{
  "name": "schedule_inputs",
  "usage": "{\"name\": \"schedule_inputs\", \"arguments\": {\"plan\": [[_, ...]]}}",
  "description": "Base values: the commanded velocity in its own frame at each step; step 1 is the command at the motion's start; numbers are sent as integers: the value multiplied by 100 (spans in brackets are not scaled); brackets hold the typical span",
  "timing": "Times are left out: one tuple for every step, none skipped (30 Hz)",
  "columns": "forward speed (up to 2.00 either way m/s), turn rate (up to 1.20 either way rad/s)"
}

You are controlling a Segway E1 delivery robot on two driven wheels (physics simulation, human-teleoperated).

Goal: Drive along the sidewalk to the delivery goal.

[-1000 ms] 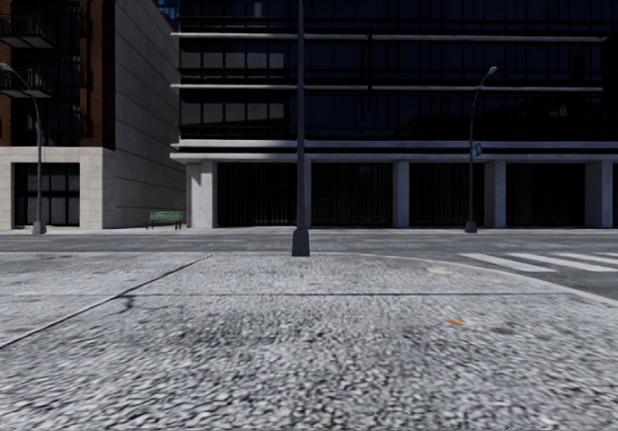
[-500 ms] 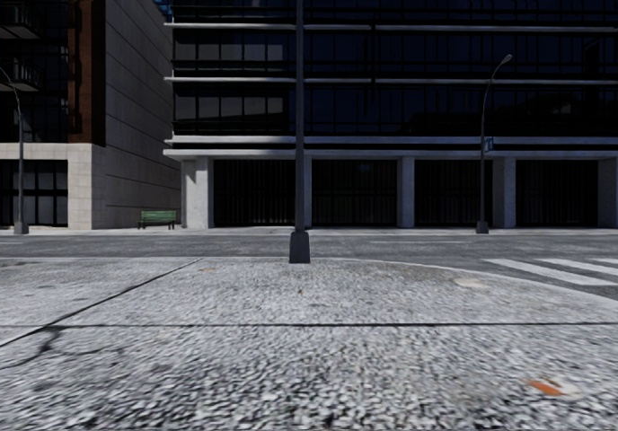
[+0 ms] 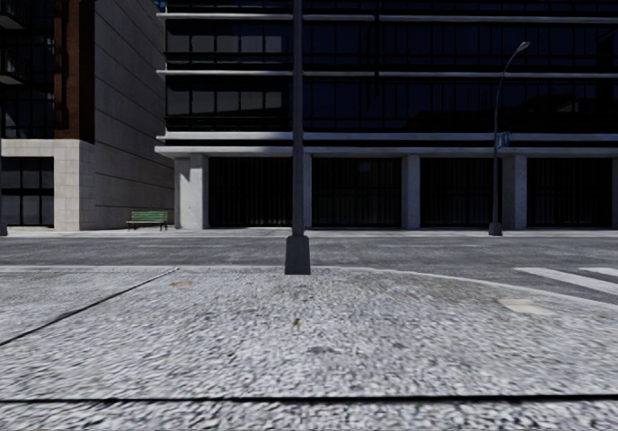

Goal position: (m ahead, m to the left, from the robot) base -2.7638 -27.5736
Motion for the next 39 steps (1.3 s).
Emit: {"name": "schedule_inputs", "arguments": {"plan": [[200, 0], [200, 0], [200, 0], [200, 0], [200, 0], [200, 0], [200, 0], [200, 0], [200, 0], [200, 0], [200, 0], [200, 0], [200, 0], [200, 0], [200, -13], [200, -33], [200, -33], [200, -54], [200, -75], [200, -96], [200, -120], [200, -120], [200, -120], [200, -120], [200, -120], [200, -120], [200, -120], [200, -120], [200, -120], [200, -120], [200, -120], [200, -120], [200, -120], [200, -120], [200, -120], [200, -120], [200, -120], [200, -120], [200, -120]]}}
